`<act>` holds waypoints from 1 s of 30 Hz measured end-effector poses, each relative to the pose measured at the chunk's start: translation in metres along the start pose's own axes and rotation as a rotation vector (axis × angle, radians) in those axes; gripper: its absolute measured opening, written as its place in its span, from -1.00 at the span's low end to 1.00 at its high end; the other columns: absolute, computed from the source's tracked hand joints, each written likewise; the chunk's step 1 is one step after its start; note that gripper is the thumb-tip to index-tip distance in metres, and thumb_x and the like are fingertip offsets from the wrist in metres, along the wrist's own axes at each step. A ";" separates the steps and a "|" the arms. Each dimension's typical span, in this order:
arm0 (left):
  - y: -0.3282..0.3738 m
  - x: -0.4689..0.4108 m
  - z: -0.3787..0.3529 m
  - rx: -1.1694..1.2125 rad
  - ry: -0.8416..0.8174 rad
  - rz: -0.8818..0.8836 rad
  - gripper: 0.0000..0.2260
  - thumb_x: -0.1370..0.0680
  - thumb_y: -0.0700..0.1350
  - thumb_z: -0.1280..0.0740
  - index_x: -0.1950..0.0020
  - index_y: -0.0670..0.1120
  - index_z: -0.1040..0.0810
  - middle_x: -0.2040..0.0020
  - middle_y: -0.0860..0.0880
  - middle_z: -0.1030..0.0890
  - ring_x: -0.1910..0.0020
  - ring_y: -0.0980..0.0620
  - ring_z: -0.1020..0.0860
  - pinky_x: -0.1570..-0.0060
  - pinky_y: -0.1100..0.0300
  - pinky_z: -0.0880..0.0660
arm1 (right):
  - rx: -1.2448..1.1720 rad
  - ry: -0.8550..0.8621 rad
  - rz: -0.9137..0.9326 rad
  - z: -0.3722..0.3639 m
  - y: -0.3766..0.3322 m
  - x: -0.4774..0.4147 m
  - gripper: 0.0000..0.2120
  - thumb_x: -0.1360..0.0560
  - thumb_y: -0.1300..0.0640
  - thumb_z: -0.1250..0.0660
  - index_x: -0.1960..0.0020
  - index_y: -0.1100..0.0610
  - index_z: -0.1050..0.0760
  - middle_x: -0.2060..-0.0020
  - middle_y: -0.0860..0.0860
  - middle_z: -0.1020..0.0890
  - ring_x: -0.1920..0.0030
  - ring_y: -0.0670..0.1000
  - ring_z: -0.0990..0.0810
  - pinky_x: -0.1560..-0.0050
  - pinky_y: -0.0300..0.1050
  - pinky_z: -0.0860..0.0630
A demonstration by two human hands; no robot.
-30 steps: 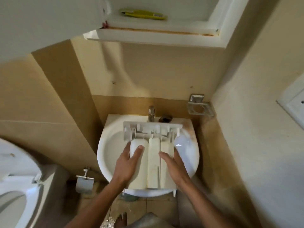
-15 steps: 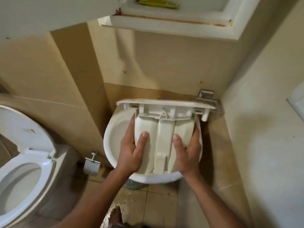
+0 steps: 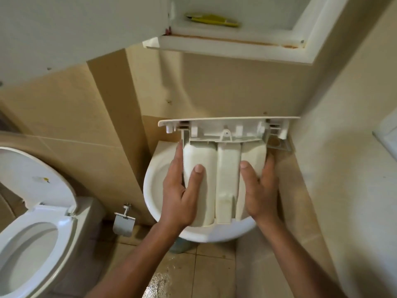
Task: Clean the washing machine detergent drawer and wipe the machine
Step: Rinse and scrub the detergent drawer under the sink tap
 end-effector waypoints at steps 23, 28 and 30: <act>-0.096 0.029 0.018 -0.245 -0.254 0.899 -0.56 -0.62 0.18 -0.19 -0.29 -0.11 -0.55 -0.07 -0.09 -0.65 -0.03 -0.06 -0.61 -0.21 -0.08 -0.54 | 0.232 -0.239 -0.993 -0.027 0.110 0.076 -0.25 -0.24 -0.43 -0.30 -0.21 0.09 -0.58 0.03 0.05 -0.72 -0.02 0.14 -0.68 -0.16 0.10 -0.58; -0.099 0.056 0.027 -0.130 -0.276 0.882 -0.57 -0.60 0.27 -0.14 -0.20 0.01 -0.58 0.04 -0.09 -0.70 0.05 -0.09 -0.69 -0.07 -0.14 -0.63 | 0.039 -0.197 -1.048 -0.017 0.090 0.078 -0.55 -0.43 -0.14 -0.47 -0.14 0.17 -0.61 0.06 0.14 -0.73 0.02 0.20 -0.70 0.04 0.05 -0.63; -0.086 0.051 0.028 -0.047 -0.253 0.874 -0.69 -0.66 0.14 -0.16 -0.23 0.01 -0.55 -0.02 -0.10 -0.67 -0.01 -0.10 -0.66 -0.12 -0.13 -0.62 | -0.134 -0.205 -0.983 -0.010 0.071 0.063 -0.55 -0.43 -0.03 -0.51 -0.21 0.20 -0.59 -0.01 0.17 -0.72 -0.06 0.24 -0.69 -0.11 0.20 -0.62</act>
Point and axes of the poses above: each hand's wrist, its own x-axis away from the middle knuckle, its own z-axis out of the back of the hand, y = z × x, the point moved 4 cm from there along -x, towards the middle knuckle
